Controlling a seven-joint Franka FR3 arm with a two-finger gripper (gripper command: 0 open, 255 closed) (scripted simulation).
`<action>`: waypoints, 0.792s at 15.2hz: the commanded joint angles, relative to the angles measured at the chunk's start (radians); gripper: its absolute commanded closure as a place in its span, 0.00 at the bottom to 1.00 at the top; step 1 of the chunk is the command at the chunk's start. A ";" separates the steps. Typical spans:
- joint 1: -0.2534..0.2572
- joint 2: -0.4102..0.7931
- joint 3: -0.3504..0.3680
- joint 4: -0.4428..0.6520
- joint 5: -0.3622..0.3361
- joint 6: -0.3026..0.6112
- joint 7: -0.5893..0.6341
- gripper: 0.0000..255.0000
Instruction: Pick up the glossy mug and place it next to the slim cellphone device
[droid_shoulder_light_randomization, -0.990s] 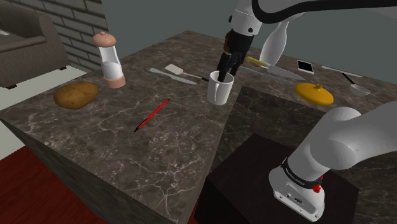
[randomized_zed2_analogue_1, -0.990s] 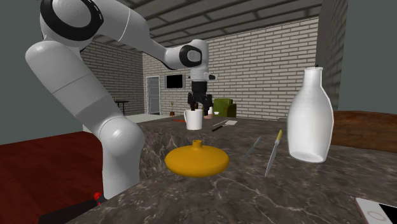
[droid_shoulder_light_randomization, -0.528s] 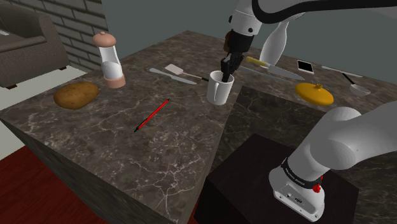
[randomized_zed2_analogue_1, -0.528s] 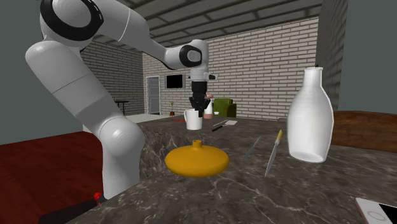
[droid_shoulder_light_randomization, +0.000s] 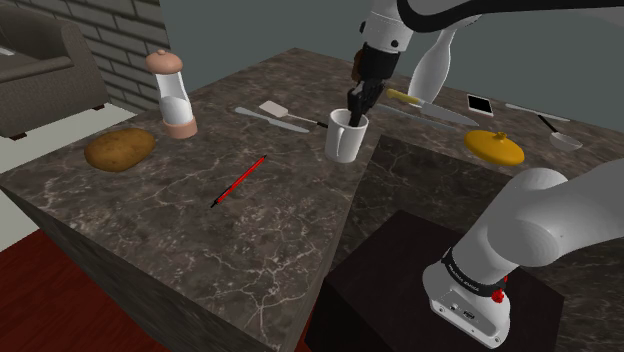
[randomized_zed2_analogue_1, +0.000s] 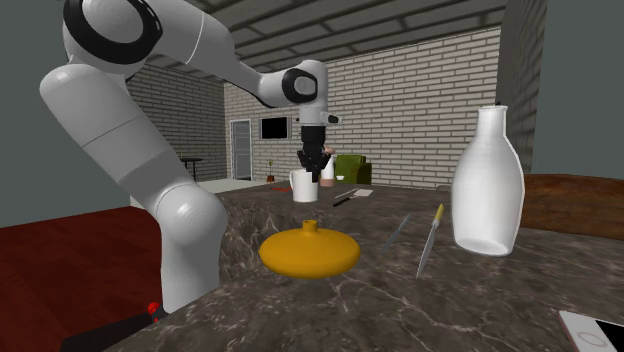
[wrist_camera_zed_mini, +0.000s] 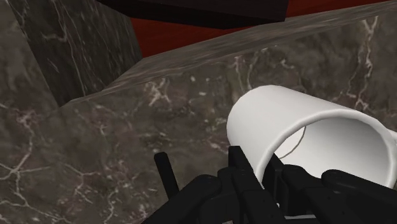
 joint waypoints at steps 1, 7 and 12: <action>-0.001 -0.002 -0.002 0.023 -0.002 -0.025 0.001 1.00; -0.003 0.002 -0.007 0.106 -0.007 -0.104 0.007 1.00; -0.004 0.011 -0.010 0.180 -0.011 -0.169 0.012 1.00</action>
